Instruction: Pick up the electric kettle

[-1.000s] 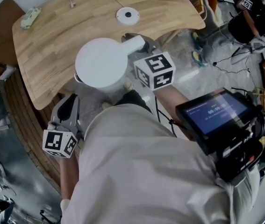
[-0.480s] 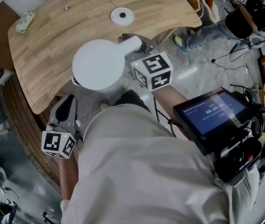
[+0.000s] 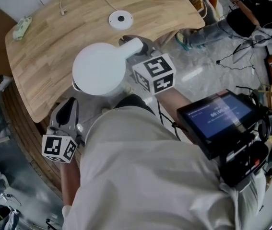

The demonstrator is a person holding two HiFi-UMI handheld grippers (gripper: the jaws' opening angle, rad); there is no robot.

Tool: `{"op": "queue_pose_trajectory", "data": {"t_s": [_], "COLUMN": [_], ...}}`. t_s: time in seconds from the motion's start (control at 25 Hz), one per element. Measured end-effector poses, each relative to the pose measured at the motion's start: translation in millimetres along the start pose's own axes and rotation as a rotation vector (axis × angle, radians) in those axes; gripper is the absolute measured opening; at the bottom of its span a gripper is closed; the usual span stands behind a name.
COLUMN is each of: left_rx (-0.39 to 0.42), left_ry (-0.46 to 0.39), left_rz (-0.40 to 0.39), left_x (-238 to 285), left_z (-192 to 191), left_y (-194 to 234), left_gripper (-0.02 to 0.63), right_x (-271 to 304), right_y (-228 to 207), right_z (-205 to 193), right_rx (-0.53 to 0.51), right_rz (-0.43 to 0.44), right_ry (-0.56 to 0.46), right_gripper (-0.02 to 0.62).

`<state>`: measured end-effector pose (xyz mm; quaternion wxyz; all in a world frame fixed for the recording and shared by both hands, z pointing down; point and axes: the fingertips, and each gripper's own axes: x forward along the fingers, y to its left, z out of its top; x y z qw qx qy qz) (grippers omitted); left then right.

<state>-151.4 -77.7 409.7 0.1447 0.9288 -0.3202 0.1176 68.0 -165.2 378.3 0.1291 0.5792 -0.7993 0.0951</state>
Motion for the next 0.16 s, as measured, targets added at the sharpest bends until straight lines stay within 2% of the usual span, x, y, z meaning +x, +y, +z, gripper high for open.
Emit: {"op": "queue_pose_trajectory", "data": {"t_s": [0.16], "left_rx": [0.006], "left_ry": [-0.005], "left_rz": [0.001], "left_x": [21.1], "left_z": [4.5], "left_y": [-1.9], "left_gripper": [0.031], "right_x": [5.8], "right_y": [-19.0], "right_z": [0.5], "right_rx": [0.001], "right_rz": [0.006], "right_ry": [-0.008], "right_gripper": [0.046]}}
